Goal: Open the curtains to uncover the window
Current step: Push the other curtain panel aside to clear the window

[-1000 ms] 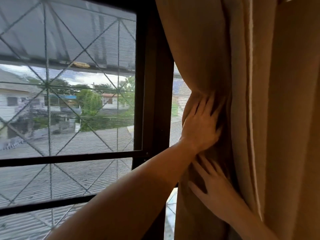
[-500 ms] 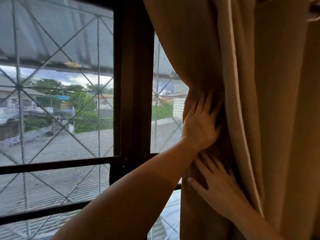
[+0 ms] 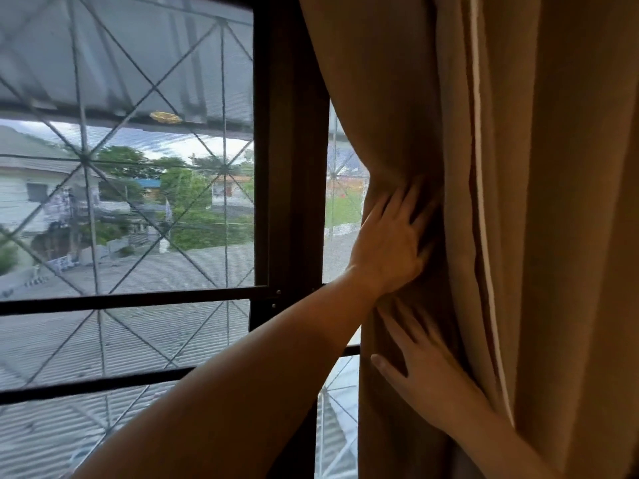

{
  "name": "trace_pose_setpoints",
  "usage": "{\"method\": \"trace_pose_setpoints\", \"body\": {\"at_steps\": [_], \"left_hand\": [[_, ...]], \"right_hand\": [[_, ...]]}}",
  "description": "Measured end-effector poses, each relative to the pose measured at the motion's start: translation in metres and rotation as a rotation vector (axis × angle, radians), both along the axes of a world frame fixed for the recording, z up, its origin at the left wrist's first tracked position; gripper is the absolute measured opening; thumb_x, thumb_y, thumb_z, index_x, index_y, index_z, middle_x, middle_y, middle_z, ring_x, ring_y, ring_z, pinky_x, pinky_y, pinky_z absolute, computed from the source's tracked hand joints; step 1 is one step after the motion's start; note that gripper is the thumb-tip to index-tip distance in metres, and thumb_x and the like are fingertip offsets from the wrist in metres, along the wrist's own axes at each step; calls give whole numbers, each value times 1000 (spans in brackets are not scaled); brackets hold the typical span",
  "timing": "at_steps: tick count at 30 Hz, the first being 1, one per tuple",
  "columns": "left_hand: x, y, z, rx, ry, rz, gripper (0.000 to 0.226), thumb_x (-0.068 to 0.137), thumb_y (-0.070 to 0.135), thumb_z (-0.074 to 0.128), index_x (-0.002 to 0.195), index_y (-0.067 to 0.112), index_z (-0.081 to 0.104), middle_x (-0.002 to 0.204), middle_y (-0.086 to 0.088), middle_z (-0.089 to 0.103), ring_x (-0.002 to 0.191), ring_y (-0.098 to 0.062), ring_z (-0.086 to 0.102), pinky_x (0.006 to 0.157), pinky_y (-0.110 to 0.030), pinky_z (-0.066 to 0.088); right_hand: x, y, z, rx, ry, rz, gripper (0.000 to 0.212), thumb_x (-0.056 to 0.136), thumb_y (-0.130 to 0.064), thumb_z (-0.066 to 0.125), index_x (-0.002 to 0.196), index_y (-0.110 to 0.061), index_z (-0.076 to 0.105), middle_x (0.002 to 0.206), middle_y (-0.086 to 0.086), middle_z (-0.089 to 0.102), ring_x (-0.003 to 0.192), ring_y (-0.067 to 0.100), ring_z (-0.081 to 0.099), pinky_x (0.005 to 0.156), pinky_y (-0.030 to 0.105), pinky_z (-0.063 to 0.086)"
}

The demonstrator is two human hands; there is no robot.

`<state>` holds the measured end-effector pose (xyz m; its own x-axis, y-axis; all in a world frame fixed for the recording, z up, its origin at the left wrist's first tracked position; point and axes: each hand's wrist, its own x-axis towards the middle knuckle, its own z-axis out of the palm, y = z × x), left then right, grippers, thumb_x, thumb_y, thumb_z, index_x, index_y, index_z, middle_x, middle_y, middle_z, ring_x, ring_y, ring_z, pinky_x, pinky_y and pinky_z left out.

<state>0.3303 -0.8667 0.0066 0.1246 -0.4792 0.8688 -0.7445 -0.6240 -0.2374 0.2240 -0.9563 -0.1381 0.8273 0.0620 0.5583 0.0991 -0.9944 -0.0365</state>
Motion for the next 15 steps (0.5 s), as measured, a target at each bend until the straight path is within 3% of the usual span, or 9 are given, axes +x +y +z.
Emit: {"method": "trace_pose_setpoints", "body": {"at_steps": [2,4,6,8,11,15], "left_hand": [[-6,11,-6,1,17,8,67,106,50,49,166,20,41,178,-13,27,165,-33,25,135,-53,20],[-12,22,-11,14,37,26,67,106,48,49,166,20,40,179,-13,26,165,-33,25,136,-52,19],[-20,36,-15,30,59,35,69,106,48,50,167,20,37,179,-14,23,166,-34,23,136,-53,19],[-29,50,-20,43,67,39,69,106,48,49,168,19,35,179,-15,22,166,-34,21,136,-52,18],[-46,72,-27,76,64,66,68,108,48,46,168,19,34,179,-15,23,166,-35,21,136,-50,15],[-65,105,-31,113,64,112,67,108,53,40,167,22,35,178,-12,26,165,-33,25,135,-51,19]], "right_hand": [[-6,11,-4,-25,33,-27,76,96,-69,38,157,-24,38,160,4,42,143,31,43,114,48,19],[-13,23,-9,-55,44,-45,76,95,-70,34,155,-24,42,157,6,46,138,34,50,111,49,21],[-22,33,-10,-64,45,-49,76,96,-71,27,161,-31,26,166,1,28,148,30,35,115,45,3],[-28,41,-16,-68,62,-35,77,96,-73,19,162,-39,2,171,-7,4,156,22,8,116,42,-14],[-39,61,-21,-28,89,0,79,93,-77,16,161,-42,-3,172,-8,5,156,20,0,122,51,-1],[-58,95,-25,-31,76,17,78,95,-78,19,160,-44,-8,171,-13,2,155,16,-3,122,49,0]]}}
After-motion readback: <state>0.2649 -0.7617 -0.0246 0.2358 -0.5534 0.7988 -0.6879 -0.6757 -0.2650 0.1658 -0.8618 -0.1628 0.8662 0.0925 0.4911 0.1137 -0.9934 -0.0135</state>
